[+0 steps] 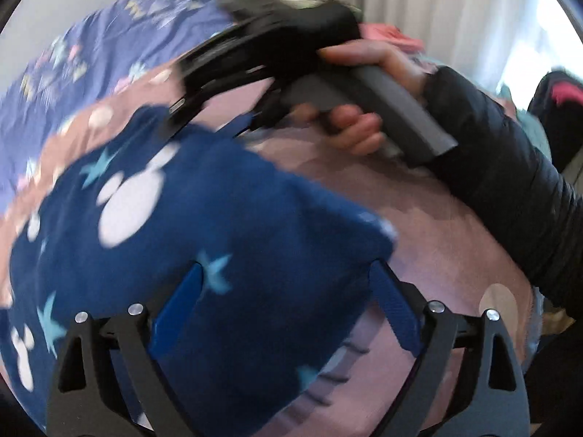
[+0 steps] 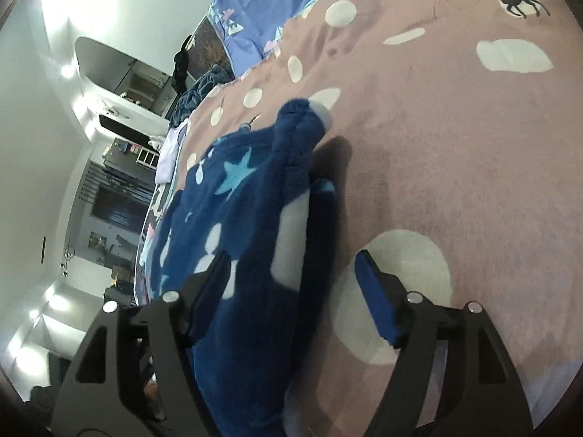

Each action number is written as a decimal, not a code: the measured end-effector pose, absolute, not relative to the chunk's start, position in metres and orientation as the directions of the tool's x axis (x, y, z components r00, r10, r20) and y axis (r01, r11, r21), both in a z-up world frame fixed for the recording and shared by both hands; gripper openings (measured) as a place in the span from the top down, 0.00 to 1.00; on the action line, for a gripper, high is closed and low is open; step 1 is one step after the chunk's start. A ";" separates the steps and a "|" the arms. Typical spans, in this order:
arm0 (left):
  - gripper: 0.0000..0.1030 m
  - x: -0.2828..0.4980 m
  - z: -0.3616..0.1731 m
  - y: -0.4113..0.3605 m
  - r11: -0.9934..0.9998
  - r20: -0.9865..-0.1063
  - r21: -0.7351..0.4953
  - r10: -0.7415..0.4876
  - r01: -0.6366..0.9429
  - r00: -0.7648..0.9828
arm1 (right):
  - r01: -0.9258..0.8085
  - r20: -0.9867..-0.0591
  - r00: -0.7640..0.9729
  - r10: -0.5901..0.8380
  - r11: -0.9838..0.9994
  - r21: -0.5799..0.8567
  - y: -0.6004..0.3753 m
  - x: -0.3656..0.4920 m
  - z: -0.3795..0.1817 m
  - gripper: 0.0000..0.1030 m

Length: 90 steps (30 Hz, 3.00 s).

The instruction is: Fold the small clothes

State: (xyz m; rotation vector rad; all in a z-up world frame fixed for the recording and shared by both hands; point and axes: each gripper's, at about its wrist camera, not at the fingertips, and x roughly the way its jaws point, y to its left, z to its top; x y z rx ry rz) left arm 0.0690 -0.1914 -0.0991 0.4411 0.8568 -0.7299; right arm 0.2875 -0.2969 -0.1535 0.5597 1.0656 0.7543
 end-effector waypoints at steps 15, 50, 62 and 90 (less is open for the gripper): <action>0.32 0.063 -0.120 -0.236 0.658 -0.821 0.194 -0.298 0.728 0.488 | -0.214 -0.496 0.287 0.820 0.559 0.801 -0.297 0.282 -0.169 0.31; 0.28 0.041 -0.124 -0.166 0.629 -0.763 -0.101 -0.546 0.771 0.345 | -0.156 -0.508 0.695 0.509 0.797 0.584 -0.325 0.240 -0.139 0.42; 0.27 0.009 -0.102 0.018 0.881 -0.654 -0.246 -0.458 0.403 0.602 | -0.336 -0.477 0.817 0.325 0.940 0.065 -0.219 0.081 -0.079 0.45; 0.27 -0.026 -0.123 0.280 0.940 -0.599 -0.333 -0.148 -0.078 0.787 | -0.580 -0.443 0.809 0.387 0.399 -0.710 0.125 -0.036 -0.159 0.40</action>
